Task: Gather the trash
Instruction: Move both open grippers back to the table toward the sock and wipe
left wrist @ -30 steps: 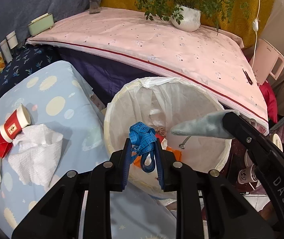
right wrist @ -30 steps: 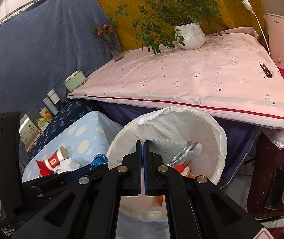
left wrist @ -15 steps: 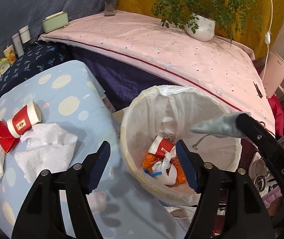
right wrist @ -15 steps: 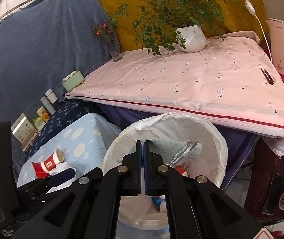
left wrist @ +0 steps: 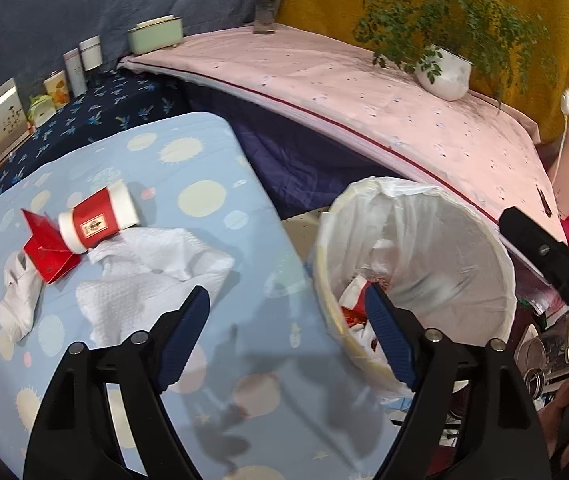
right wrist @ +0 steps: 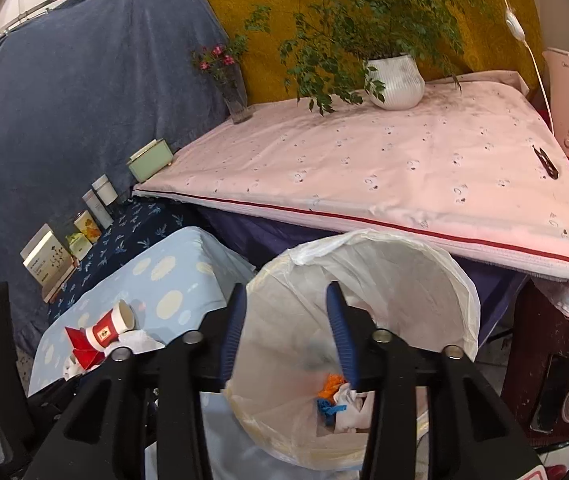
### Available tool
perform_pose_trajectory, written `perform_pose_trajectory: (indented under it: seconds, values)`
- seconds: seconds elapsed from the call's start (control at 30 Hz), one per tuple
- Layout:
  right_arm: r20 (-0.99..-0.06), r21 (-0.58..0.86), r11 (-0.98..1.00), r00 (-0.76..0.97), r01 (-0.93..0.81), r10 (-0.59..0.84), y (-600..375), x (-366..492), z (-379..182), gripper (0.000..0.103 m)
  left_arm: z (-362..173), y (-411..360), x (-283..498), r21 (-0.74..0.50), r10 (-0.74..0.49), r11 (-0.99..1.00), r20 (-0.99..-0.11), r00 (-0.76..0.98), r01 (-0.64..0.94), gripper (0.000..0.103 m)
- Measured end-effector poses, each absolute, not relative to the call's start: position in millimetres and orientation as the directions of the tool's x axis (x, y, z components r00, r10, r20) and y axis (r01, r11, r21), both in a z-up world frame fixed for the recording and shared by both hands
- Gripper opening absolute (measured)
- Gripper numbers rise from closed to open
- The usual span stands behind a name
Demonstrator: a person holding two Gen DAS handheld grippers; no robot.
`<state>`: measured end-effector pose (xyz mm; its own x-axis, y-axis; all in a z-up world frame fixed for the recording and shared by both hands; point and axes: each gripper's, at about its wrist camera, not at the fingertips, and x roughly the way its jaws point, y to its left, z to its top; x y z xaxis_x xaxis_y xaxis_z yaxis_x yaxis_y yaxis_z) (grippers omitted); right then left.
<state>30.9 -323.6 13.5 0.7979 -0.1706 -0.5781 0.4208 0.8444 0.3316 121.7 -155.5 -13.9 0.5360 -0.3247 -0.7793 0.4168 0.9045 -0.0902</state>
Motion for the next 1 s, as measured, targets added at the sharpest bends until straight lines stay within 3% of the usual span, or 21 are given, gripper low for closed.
perform_pose_trajectory:
  seconds: [0.33,1.0]
  values:
    - [-0.573,0.312,0.870,0.806,0.382,-0.149,-291.0,31.6,21.8,0.058,-10.3,-117.8,121.3,-0.110,-0.301,0.931,-0.773,0.559,0.349,0.078]
    - [-0.599,0.266,0.926,0.799,0.268,-0.059,-213.1,34.1,19.7,0.064,-10.0,-26.4,116.7,-0.149,-0.237,0.970,-0.765,0.599,0.193,0.081]
